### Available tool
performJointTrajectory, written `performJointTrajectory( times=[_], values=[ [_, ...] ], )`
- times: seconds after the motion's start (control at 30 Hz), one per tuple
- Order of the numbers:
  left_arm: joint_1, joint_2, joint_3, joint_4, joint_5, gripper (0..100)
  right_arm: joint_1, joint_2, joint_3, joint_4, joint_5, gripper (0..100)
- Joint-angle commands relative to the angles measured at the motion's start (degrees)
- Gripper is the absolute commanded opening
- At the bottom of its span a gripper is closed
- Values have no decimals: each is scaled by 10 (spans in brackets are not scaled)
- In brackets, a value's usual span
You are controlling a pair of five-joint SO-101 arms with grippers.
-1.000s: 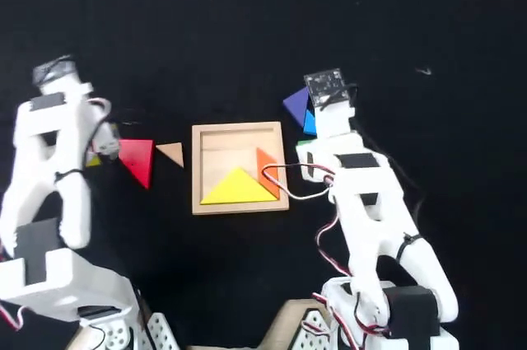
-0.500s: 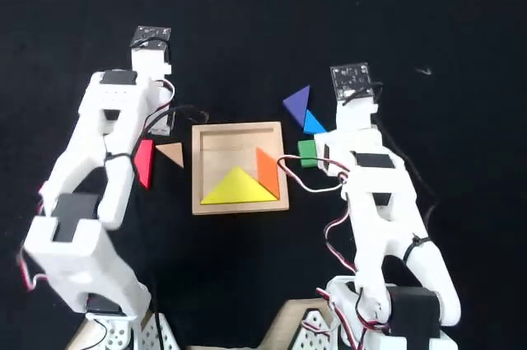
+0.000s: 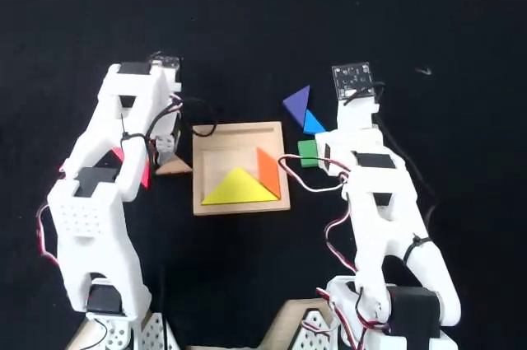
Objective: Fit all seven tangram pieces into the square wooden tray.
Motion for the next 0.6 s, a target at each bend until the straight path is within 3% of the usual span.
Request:
performJointTrajectory(
  times=[0.0, 0.13, 0.27, 0.57],
  values=[
    [50, -22, 23, 38, 0, 47, 6, -1, -1, -14, 6, 11],
    [125, -90, 95, 34, 11, 47, 6, -1, -1, -14, 6, 11],
    [148, -186, 142, 34, 29, 47, 6, -1, -1, -14, 6, 11],
    [11, -316, 158, 38, 26, 47, 6, -1, -1, -11, 6, 15]
  ],
)
